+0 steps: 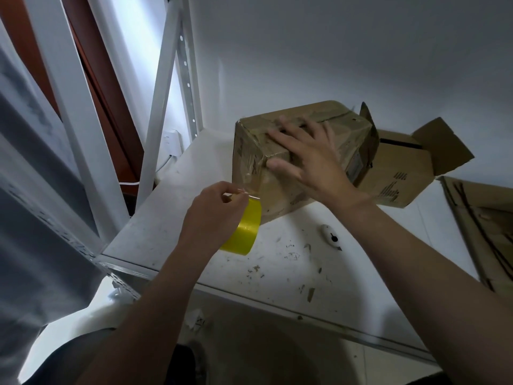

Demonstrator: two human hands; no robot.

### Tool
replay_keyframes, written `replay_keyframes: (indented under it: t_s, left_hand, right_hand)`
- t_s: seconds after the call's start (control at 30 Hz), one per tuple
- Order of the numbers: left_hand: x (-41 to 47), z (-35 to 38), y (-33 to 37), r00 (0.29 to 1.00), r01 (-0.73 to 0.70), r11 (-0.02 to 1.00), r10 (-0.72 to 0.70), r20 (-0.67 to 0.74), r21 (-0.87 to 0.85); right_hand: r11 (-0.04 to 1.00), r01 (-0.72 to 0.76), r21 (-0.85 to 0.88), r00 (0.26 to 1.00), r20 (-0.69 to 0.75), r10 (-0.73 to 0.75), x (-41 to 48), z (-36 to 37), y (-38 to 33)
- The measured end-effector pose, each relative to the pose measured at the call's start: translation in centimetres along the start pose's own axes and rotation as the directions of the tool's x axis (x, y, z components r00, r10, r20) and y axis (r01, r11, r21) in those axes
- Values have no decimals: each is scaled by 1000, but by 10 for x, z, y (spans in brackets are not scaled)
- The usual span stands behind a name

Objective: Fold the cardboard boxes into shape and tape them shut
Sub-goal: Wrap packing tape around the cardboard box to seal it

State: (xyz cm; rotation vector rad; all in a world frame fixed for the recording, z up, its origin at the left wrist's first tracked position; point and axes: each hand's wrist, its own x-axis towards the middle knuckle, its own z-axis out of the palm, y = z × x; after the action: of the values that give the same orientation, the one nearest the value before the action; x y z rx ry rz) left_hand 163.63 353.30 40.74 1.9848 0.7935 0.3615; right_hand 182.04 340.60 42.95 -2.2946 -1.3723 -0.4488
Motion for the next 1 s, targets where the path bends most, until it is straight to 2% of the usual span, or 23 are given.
replay_keyframes:
  t_s: [0.07,0.13,0.27,0.43,0.5,0.63,0.8,1.0]
  left_hand:
    - [0,1,-1,1000,0,1000,0,-2,0]
    - [-1,3,-1,1000,2,1000,-2,5,3]
    - [-2,4,-3,1000,-7,1000,7,15,14]
    - [1,3,-3,1000,-15,1000,15,4,25]
    - [2,3,-3,1000,-14,1000,14,8,26]
    - [4,3,-5,999,-21,1000,20,26,23]
    - [6,2,-9,999,-44,997,44,6,57]
    - [2,1,-9,998,-63,996,62,14,59]
  right_hand:
    - [998,-64,-26,996,-71,62,-3,7,-8]
    - [995,-69,-68,991,-116,60,-8,15,-13]
    - [998,-64,-18,983,-172,60,-10,20,-11]
    - [994,-42,-104,995,-99,31,-14,18,-8]
    - [995,-67,-79,994,-96,59,-13,15,-11]
    - [965,-257,45,959,-115,260,-6,14,-29]
    - [908,-417,49,902,-104,420,-1,24,-51]
    - [934,-355,40,930,-86,358,-1,25,-54]
